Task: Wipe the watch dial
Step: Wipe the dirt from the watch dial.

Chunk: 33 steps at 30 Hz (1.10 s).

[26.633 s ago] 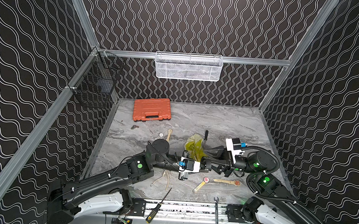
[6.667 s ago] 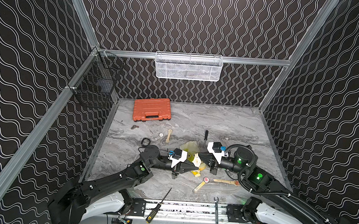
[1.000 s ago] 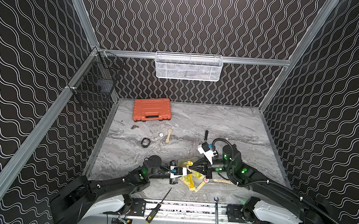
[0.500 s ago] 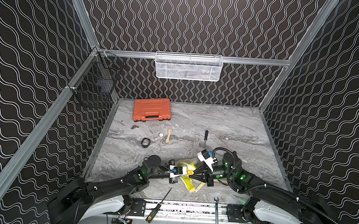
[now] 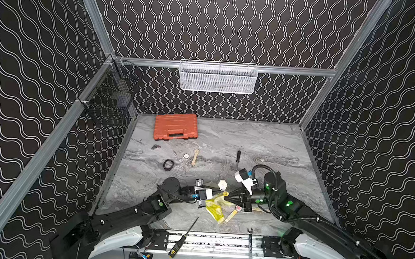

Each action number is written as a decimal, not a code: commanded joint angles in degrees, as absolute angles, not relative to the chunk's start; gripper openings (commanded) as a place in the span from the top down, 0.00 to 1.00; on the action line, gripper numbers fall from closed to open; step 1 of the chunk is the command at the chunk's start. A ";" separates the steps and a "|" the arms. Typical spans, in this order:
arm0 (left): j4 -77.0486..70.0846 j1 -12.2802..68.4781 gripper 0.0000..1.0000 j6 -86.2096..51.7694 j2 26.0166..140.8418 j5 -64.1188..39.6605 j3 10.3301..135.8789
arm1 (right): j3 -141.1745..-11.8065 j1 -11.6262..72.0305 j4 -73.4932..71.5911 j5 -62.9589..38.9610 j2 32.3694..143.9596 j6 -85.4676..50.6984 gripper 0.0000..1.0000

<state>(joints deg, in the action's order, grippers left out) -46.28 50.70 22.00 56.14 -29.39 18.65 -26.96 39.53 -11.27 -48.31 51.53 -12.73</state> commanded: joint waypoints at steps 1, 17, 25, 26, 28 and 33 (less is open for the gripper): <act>-47.94 50.72 1.00 20.90 55.86 -30.32 18.56 | -28.59 37.89 -8.81 -47.43 49.72 -9.86 1.00; -46.77 50.76 1.00 16.03 54.42 -29.14 15.02 | -36.40 33.68 -9.15 -36.41 56.27 -10.54 1.00; -52.77 50.67 1.00 5.74 68.25 -26.79 14.93 | -32.54 25.50 -12.62 -30.86 65.14 -19.47 1.00; -55.78 50.59 1.00 4.64 71.16 -27.20 14.33 | -32.40 23.53 -12.78 -31.79 66.24 -19.93 1.00; -58.66 50.10 1.00 3.14 76.33 -29.01 14.70 | -33.21 22.09 -10.96 -31.84 68.18 -19.29 1.00; -67.68 47.70 1.00 -1.45 89.84 -36.22 17.23 | -35.63 20.36 -7.06 -32.89 70.65 -16.42 1.00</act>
